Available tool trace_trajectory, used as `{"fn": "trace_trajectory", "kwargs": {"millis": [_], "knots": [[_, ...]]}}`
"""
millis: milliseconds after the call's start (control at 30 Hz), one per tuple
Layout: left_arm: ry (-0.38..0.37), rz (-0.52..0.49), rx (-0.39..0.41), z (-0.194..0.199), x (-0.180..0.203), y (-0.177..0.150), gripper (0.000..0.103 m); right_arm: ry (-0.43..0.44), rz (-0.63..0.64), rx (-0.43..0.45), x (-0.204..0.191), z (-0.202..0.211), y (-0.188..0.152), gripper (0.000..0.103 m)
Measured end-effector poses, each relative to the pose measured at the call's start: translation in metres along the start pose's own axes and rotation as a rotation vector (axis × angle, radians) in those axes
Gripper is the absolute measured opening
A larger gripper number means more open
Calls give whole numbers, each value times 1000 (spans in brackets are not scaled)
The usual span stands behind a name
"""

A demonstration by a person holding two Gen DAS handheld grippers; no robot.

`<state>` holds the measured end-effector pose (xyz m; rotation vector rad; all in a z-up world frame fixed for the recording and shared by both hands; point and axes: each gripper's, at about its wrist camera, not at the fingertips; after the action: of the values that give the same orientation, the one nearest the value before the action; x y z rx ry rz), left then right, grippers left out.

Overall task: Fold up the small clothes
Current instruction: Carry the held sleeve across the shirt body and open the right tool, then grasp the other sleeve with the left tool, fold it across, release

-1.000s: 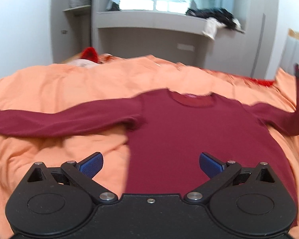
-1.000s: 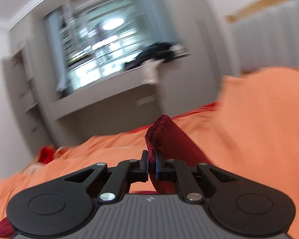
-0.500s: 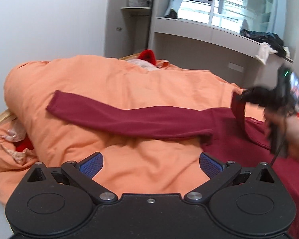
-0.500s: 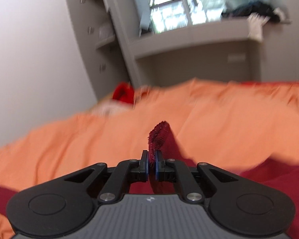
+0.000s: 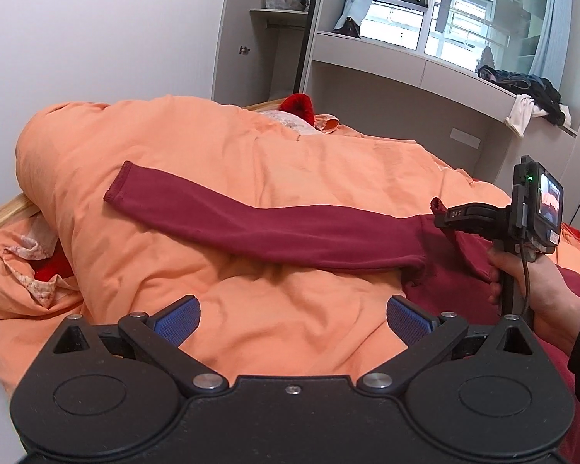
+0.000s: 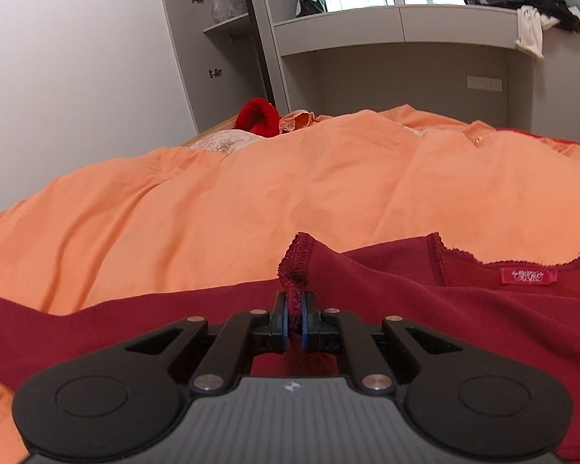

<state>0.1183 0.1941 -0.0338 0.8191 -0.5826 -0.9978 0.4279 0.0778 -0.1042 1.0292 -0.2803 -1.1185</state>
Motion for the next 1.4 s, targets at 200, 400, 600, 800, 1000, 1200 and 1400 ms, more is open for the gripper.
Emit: {"fn": "trace_trajectory", "kwargs": {"millis": [200, 400, 600, 800, 1000, 1200, 1400], "knots": [[18, 54, 31, -2, -6, 0, 102, -21, 65, -193, -11, -39, -5, 27], [3, 316, 87, -7, -62, 1, 102, 84, -19, -96, -7, 6, -6, 67], [22, 363, 211, -9, -108, 16, 102, 186, 130, 48, -17, 152, -27, 83], [-241, 435, 239, -46, -168, 21, 102, 215, 115, 199, 6, 284, -76, 87], [-220, 584, 143, -103, -209, 10, 102, 89, 121, 234, 28, 360, -112, 88], [-223, 643, 187, -133, -216, 9, 102, 7, 46, 275, 48, 404, -123, 89], [-235, 626, 226, -154, -214, 25, 70, -11, -66, 275, 72, 411, -133, 89]]}}
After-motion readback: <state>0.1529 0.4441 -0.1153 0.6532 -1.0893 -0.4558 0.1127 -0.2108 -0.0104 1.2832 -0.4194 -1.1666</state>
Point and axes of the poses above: each gripper's, at about its wrist camera, not at the fingertips, and z roughly against the way its jaws point, x to its right, y to its top, and after that the axes turned 6 degrees about -z, right-handed
